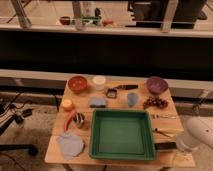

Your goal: Place eraser in tray

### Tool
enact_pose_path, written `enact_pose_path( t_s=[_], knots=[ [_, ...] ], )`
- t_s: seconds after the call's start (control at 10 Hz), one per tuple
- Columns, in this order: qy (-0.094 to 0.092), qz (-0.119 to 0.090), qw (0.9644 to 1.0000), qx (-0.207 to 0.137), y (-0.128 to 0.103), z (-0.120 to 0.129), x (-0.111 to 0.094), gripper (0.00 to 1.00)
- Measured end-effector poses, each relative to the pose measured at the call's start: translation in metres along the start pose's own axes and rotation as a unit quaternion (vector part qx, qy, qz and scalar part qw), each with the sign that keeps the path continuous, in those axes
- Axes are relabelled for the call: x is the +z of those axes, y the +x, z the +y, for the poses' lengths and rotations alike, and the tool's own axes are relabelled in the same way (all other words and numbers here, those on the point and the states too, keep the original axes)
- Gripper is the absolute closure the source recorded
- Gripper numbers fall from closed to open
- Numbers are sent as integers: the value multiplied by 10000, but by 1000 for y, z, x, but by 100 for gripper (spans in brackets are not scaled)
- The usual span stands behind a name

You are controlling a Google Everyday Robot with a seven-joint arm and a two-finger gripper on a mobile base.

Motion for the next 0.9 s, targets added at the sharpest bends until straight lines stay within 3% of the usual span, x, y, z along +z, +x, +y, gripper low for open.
enact_pose_path(
  t_s=[0.2,0.7,0.9],
  knots=[
    [-57,-81,9999,-73,-4,2,1,23],
    [-152,-225,9996,-113,-3,12,2,70],
    [-212,-234,9995,-62,7,21,5,78]
  ],
)
